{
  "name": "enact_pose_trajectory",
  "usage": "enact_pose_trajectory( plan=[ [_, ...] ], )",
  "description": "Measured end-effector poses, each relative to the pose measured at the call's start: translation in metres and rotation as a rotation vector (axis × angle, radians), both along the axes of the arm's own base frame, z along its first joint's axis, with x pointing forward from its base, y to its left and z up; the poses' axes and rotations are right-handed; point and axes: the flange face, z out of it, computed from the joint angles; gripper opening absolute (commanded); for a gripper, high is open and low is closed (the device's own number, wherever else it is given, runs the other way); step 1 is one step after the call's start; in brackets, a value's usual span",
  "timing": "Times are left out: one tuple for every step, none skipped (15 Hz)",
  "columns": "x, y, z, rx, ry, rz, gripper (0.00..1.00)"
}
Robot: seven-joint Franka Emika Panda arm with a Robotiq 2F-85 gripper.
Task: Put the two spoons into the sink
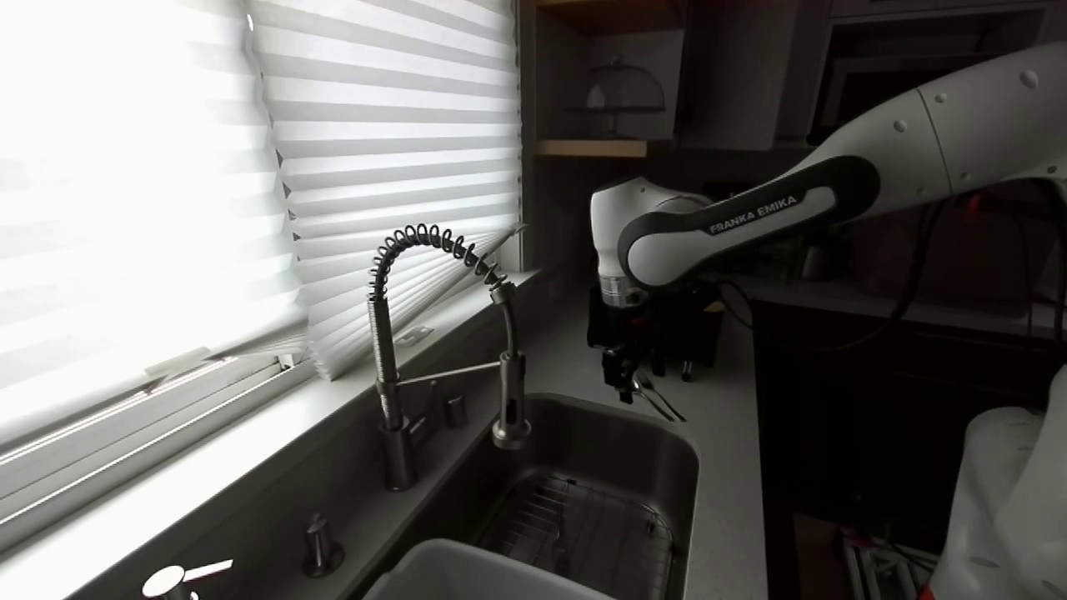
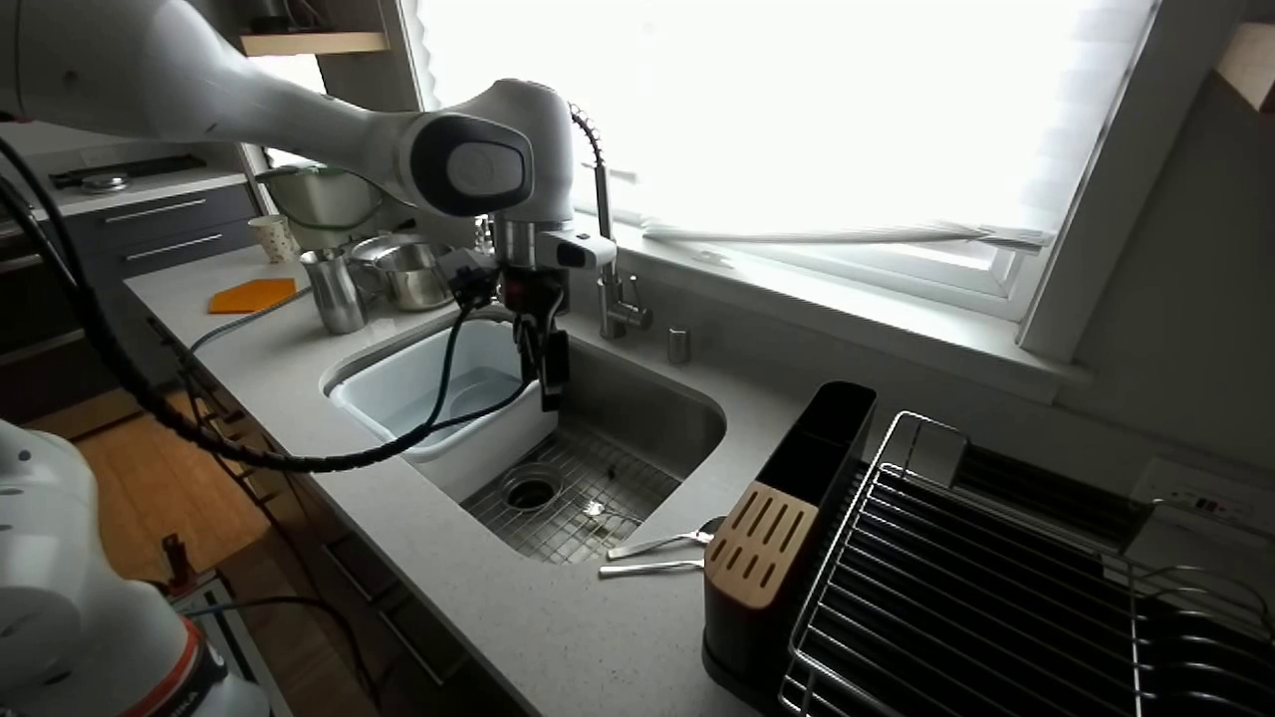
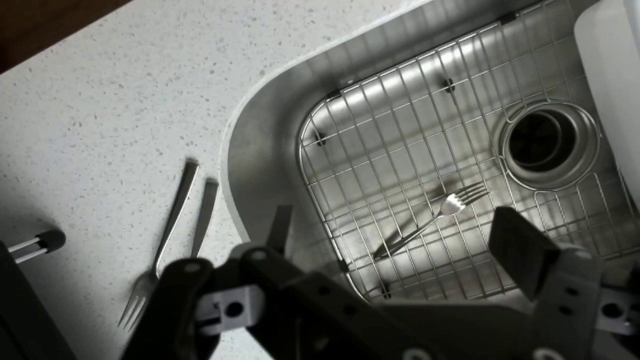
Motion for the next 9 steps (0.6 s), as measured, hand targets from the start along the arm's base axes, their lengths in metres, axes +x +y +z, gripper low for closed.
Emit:
enact_pose_trajectory(
  plan=[
    [0.000, 0.000, 0.000, 0.000, -0.001, 0.000, 1.00],
    [0.000, -0.001, 0.001, -0.009, 0.000, 0.000, 1.00],
    [-0.001, -0.005, 0.000, -0.026, 0.004, -0.004, 1.00],
    [-0.002, -0.012, -0.001, -0.041, 0.011, -0.008, 1.00],
    [-0.004, -0.022, -0.004, -0.052, 0.020, -0.013, 1.00],
    [-0.006, -0.034, -0.007, -0.066, 0.028, -0.005, 1.00],
    [-0.009, -0.047, -0.010, -0.083, 0.031, 0.001, 1.00],
    [-0.011, -0.060, -0.014, -0.102, 0.029, 0.006, 1.00],
    [-0.013, -0.073, -0.018, -0.112, 0.022, 0.014, 1.00]
  ],
)
